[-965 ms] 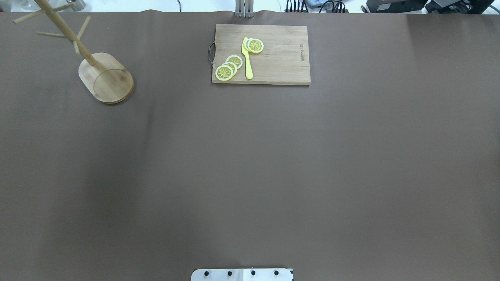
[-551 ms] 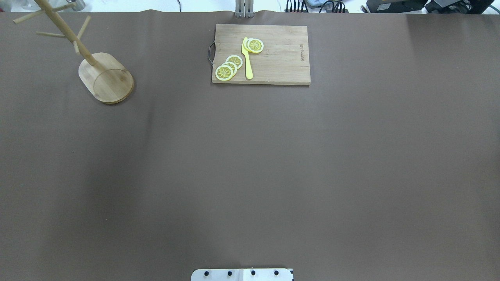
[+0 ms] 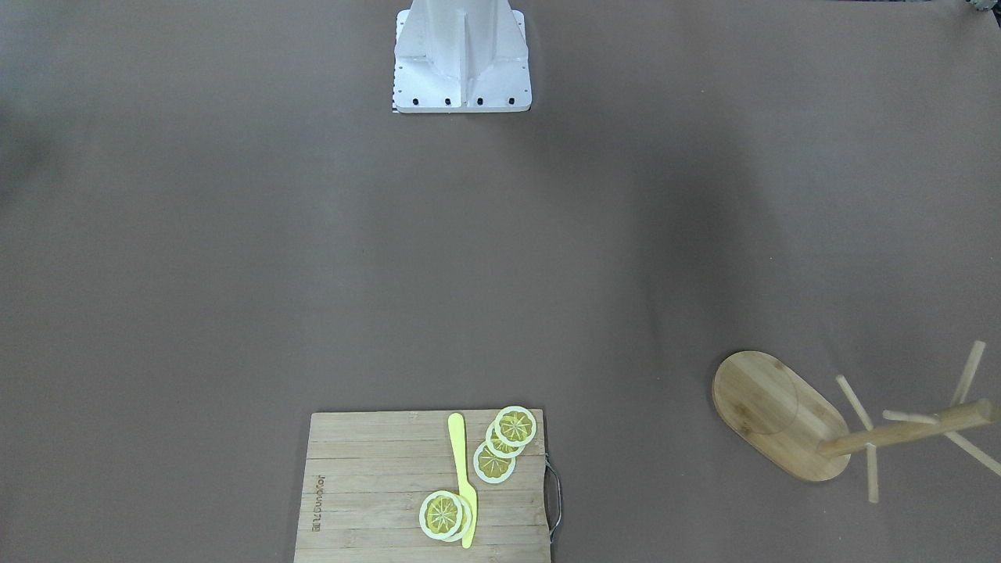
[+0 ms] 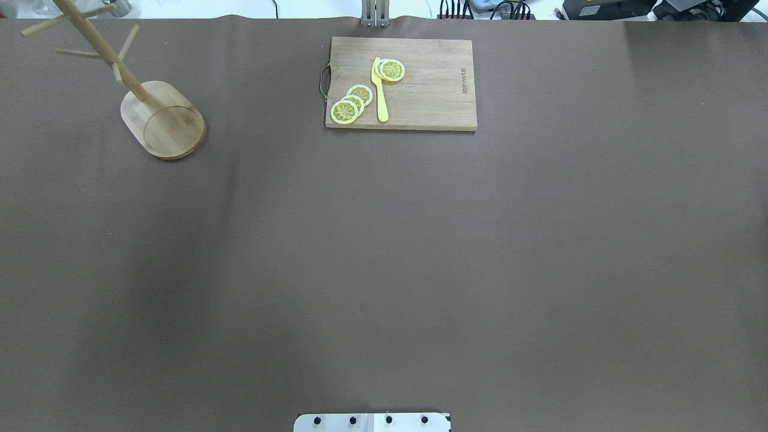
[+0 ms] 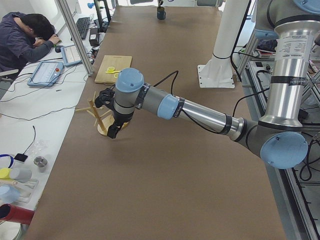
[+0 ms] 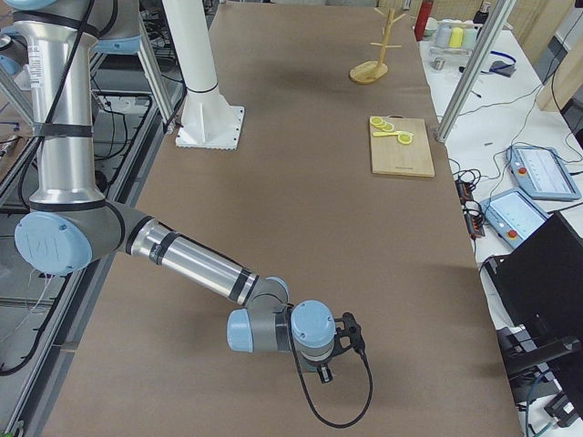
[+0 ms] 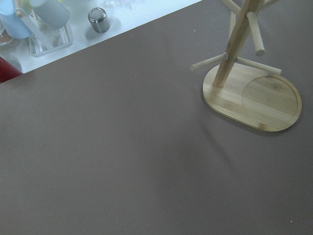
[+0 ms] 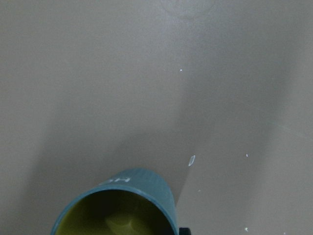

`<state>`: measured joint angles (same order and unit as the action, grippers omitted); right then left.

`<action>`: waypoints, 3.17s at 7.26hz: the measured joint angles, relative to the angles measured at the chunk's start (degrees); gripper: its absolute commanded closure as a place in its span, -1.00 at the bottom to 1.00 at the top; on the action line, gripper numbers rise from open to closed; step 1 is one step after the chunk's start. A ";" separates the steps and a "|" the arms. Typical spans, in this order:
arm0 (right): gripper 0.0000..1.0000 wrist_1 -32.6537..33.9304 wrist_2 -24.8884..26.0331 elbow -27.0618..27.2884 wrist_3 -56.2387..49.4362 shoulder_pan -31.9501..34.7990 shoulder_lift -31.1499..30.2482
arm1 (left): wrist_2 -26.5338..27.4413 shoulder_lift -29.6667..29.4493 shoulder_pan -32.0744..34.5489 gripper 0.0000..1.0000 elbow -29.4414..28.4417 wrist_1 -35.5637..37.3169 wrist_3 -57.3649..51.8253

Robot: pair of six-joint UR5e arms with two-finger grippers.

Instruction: Hang cup on storage rack

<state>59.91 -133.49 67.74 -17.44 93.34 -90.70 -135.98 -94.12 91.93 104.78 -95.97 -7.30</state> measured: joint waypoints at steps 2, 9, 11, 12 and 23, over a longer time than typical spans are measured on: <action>1.00 0.22 1.21 3.09 7.54 0.00 0.04 | -0.06 0.06 0.00 -0.98 -0.15 -0.68 0.15; 1.00 0.76 0.79 18.26 46.79 -5.22 -0.50 | -0.07 0.51 0.00 -0.98 0.13 -0.82 0.21; 1.00 0.98 1.88 24.95 60.13 -12.23 -0.35 | -0.07 0.50 0.00 -0.98 0.16 -0.82 0.26; 1.00 1.46 3.13 28.14 66.03 -15.84 -0.20 | -0.07 0.46 0.00 -0.98 0.16 -0.84 0.27; 1.00 42.44 30.52 41.38 137.25 -61.84 37.30 | 0.04 0.66 0.06 -0.98 -1.75 -0.80 0.06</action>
<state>102.35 -102.98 109.13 119.81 31.50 -53.39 -135.94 -93.46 92.00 103.03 -96.77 -7.24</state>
